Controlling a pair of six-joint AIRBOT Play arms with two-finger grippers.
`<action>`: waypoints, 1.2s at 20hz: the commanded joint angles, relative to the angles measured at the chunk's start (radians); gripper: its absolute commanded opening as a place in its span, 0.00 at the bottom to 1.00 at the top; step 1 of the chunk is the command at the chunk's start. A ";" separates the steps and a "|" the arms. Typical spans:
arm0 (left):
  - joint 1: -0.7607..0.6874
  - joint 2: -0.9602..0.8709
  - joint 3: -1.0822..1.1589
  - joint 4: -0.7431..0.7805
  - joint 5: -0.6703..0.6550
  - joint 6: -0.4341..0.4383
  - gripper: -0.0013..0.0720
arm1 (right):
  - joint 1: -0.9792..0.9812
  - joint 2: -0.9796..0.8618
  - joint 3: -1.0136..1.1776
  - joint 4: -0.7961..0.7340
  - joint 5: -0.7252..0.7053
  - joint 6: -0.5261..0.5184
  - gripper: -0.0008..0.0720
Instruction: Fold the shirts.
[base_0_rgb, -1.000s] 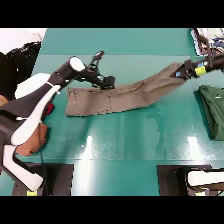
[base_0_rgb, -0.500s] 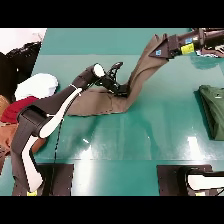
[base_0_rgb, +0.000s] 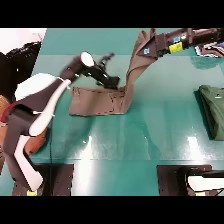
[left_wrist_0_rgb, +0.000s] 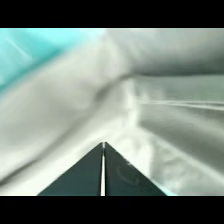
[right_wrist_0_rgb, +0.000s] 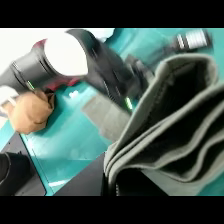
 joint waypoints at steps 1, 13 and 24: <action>0.148 0.126 0.007 0.057 -0.049 0.003 0.05 | 0.080 -0.034 0.001 0.010 -0.034 -0.040 0.03; 0.494 0.410 0.007 0.091 -0.203 0.047 0.05 | 0.467 -0.411 0.142 0.184 -0.356 -0.275 0.60; 0.483 0.409 0.007 0.085 -0.232 0.065 0.05 | 0.004 -0.053 -0.541 -0.175 -0.265 -0.003 0.73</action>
